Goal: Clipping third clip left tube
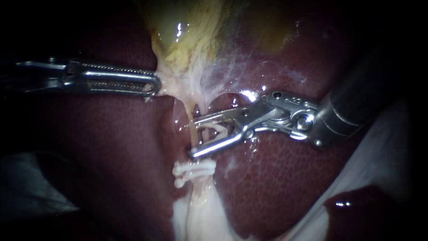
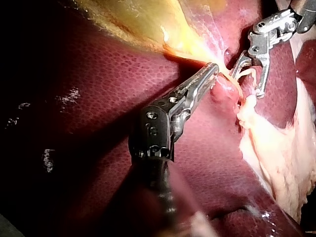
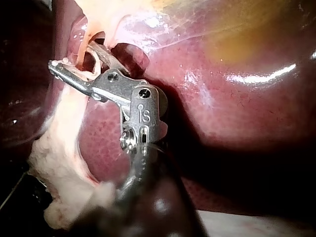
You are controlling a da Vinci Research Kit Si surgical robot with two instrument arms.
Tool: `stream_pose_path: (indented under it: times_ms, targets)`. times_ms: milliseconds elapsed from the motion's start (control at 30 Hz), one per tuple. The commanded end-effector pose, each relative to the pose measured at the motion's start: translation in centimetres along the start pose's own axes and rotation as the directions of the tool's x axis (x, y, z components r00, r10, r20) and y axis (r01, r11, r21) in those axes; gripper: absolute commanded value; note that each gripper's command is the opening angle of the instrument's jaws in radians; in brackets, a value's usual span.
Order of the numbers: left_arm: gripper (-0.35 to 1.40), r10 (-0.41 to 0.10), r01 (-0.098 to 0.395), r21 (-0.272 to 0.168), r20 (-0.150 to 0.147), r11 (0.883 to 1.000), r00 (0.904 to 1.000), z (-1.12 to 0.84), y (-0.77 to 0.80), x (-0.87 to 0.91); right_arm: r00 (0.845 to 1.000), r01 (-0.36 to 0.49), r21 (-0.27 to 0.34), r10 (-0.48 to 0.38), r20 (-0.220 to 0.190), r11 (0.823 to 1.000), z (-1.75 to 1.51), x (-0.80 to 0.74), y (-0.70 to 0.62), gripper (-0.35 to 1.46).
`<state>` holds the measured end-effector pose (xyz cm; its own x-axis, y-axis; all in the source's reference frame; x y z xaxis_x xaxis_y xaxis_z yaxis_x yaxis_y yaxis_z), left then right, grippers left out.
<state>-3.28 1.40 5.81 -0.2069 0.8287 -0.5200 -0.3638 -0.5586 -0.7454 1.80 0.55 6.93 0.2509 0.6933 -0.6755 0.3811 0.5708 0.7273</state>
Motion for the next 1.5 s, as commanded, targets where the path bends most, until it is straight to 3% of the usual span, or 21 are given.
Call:
stream_pose_path:
  times_ms: [33, 600, 1500]
  targets:
    - [-0.35, 0.0, 0.0, 0.0, 0.0, 1.0, 1.0, 0.0, 0.0, 0.0, 1.0, 0.0, 0.006, 0.0, 0.005, 1.0, 0.01, 0.01, -0.01, 0.45]
    - [-0.35, 0.0, 0.0, 0.0, 0.0, 1.0, 1.0, 0.02, -0.01, 0.0, 0.998, -0.018, 0.068, 0.022, -0.054, 0.998, 0.26, 0.09, -0.11, 0.46]
    - [-0.35, 0.0, 0.0, 0.0, 0.0, 1.0, 1.0, 0.02, -0.01, 0.0, 0.997, -0.013, 0.065, 0.018, -0.078, 0.998, 0.61, 0.17, -0.11, 0.46]
